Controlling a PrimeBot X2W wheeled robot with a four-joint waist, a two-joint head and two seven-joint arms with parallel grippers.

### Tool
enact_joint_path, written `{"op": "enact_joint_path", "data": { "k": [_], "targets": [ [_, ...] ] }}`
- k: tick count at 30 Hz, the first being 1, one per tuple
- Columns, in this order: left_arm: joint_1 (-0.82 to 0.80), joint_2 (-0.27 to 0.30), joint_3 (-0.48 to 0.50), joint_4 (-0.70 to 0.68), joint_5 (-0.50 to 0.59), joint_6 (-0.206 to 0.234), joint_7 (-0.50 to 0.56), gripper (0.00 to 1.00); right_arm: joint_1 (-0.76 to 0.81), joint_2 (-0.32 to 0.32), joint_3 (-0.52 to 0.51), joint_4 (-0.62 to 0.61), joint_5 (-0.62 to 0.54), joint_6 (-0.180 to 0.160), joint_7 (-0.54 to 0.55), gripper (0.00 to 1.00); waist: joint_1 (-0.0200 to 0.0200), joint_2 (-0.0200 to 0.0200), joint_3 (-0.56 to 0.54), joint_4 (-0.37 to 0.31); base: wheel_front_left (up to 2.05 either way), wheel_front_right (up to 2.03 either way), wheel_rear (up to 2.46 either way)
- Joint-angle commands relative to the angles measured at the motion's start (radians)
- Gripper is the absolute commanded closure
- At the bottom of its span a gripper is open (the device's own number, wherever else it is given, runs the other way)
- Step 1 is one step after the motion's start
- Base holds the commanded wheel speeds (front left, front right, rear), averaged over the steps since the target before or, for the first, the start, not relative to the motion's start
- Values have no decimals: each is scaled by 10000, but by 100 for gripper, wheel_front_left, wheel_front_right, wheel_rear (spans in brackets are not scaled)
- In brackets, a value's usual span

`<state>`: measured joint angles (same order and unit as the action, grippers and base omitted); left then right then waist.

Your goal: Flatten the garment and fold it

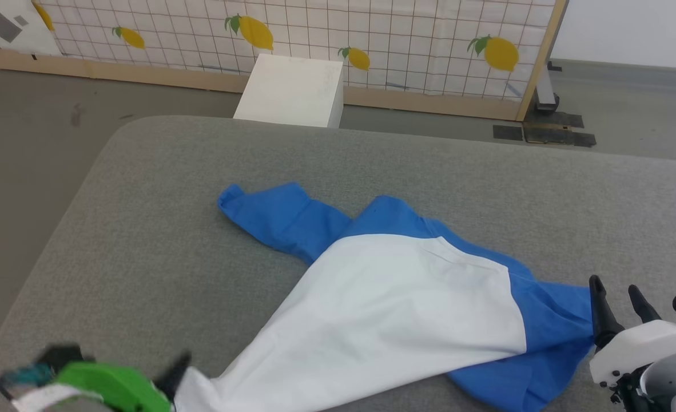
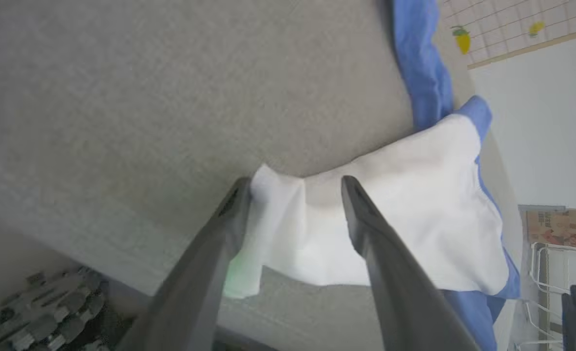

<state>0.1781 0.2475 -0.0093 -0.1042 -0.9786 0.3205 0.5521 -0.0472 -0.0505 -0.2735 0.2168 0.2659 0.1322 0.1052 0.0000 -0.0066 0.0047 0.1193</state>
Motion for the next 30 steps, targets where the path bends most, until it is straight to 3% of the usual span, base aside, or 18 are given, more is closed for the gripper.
{"op": "enact_joint_path", "data": {
  "k": [1,6,11,15,17,24,30],
  "targets": [
    [-566,52,99,-211,46,-473,-437,0,-208,3,20,9,-79,-15,-18,0,0,66,-32,-21,0,0,0],
    [-1615,343,88,-616,1218,-2305,-2822,0,-373,3,51,-143,-209,-15,255,0,0,66,-21,-125,0,0,0],
    [-2093,650,-297,-53,3334,-3329,-5605,0,-752,3,527,-239,-408,-15,1602,0,0,66,184,-279,0,0,0],
    [-2226,435,-600,482,4486,-3401,-7375,0,-1453,3,1040,-366,-931,-15,3063,0,0,66,532,-326,0,0,0],
    [-2307,310,-732,710,4945,-3314,-7766,0,-1930,-4,1328,-283,-1373,-15,3822,0,0,66,748,-298,0,0,0],
    [-2738,-324,-844,1096,5554,-3237,-8107,0,-3519,-462,2563,993,-2595,-15,6076,0,0,66,1609,44,0,0,0],
    [-3051,-653,-927,1374,5718,-3421,-8132,0,-4388,-954,3236,2046,-2985,-15,6789,0,0,66,2179,377,0,0,0]
  ]
}}
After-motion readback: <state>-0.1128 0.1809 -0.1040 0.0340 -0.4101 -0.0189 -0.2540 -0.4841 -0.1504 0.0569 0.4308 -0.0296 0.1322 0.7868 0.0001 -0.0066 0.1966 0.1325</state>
